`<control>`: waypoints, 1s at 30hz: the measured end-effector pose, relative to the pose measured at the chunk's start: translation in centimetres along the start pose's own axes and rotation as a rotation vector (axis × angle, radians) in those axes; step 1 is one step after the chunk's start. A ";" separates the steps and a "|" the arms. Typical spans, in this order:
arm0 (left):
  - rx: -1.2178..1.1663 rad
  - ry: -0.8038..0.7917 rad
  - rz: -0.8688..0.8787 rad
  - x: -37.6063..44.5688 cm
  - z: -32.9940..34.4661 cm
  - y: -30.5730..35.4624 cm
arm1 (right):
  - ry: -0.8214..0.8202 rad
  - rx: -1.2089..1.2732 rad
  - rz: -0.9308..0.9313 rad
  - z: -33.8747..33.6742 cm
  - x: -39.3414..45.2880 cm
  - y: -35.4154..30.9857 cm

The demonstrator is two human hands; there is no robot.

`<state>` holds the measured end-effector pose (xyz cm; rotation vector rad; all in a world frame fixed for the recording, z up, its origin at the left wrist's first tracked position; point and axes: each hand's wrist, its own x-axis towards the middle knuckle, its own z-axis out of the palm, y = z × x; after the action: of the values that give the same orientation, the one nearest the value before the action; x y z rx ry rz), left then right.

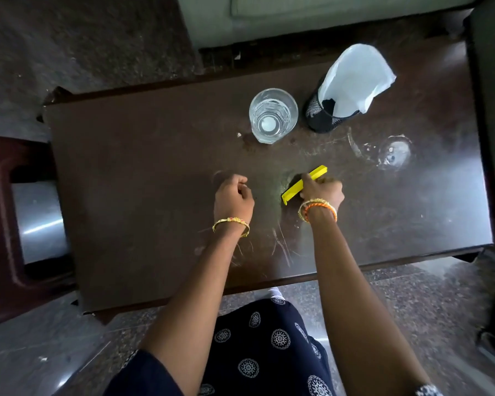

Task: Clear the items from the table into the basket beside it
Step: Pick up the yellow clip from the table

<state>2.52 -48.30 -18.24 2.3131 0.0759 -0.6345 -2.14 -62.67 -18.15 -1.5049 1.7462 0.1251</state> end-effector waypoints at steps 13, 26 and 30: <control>-0.211 0.220 -0.127 -3.6 -9.7 -10.0 | -0.268 0.098 -0.273 7.2 -13.9 2.2; -0.274 0.827 -0.022 -8.7 -31.5 -20.2 | -1.131 -0.038 -0.644 18.2 -34.9 -5.2; -0.284 1.053 -0.102 -10.3 -35.4 -22.4 | -1.208 -0.145 -0.775 22.6 -41.8 -6.7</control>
<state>3.25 -6.92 -5.94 2.1212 0.7162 0.5700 13.34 -19.34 -4.63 -1.5645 0.1834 0.6080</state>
